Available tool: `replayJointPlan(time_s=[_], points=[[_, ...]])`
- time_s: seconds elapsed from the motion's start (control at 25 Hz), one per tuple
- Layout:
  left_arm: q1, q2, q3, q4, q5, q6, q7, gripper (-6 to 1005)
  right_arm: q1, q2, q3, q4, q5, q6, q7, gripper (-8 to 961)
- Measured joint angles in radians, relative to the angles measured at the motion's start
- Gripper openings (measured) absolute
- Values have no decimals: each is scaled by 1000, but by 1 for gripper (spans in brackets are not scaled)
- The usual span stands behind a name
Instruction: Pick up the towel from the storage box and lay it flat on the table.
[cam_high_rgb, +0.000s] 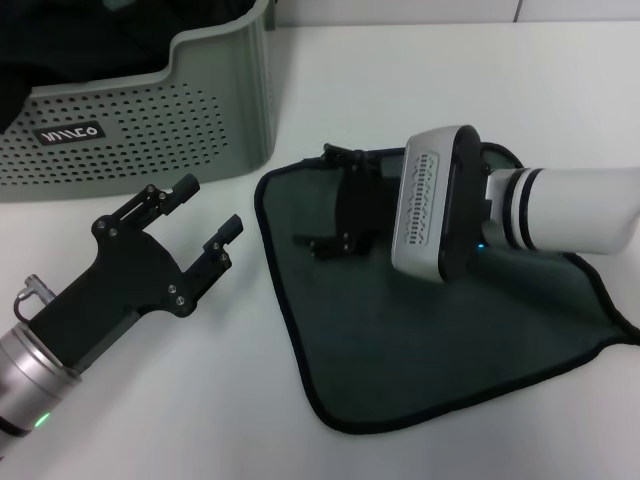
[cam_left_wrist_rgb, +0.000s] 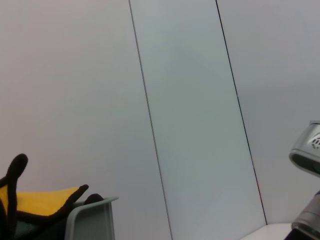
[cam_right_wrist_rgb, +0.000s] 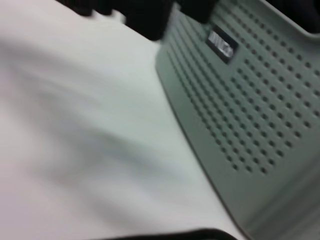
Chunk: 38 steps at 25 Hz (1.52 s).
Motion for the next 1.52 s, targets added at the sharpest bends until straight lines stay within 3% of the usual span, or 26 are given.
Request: replayJointPlan(time_s=[0.24,0.44,0.52,0.64,0.72,0.88,1.08,1.2,1.52], points=[[0,1,4,0,-8,1,-2,560,-82,-2,72,-74,1,15,-10,883],[-9,4,6,3,-6,2,-8,560,-236,-13,275,-91,0,245,17,883],[-19,5,6,6,-4,2,-15,560,-272,-29,349,-70,-13,359,69,883],[-44,14,9,8,15,-1,-66,560,-298,-74,468,-29,-97,555,197,883],[-74,31,9,9,61,-5,-140,560,-298,-103,550,6,-191,698,278,883],[-142,64,10,10,204,-5,-289,560,-296,-131,685,35,-365,947,340,883],[-200,74,11,10,320,-26,-394,560,-292,-134,805,8,-528,1185,357,883],[-232,78,11,22,402,-31,-465,560,-289,-133,818,-9,-551,1219,373,883],[-214,83,11,107,460,71,-534,560,-282,-118,819,-13,-589,1225,379,883]])
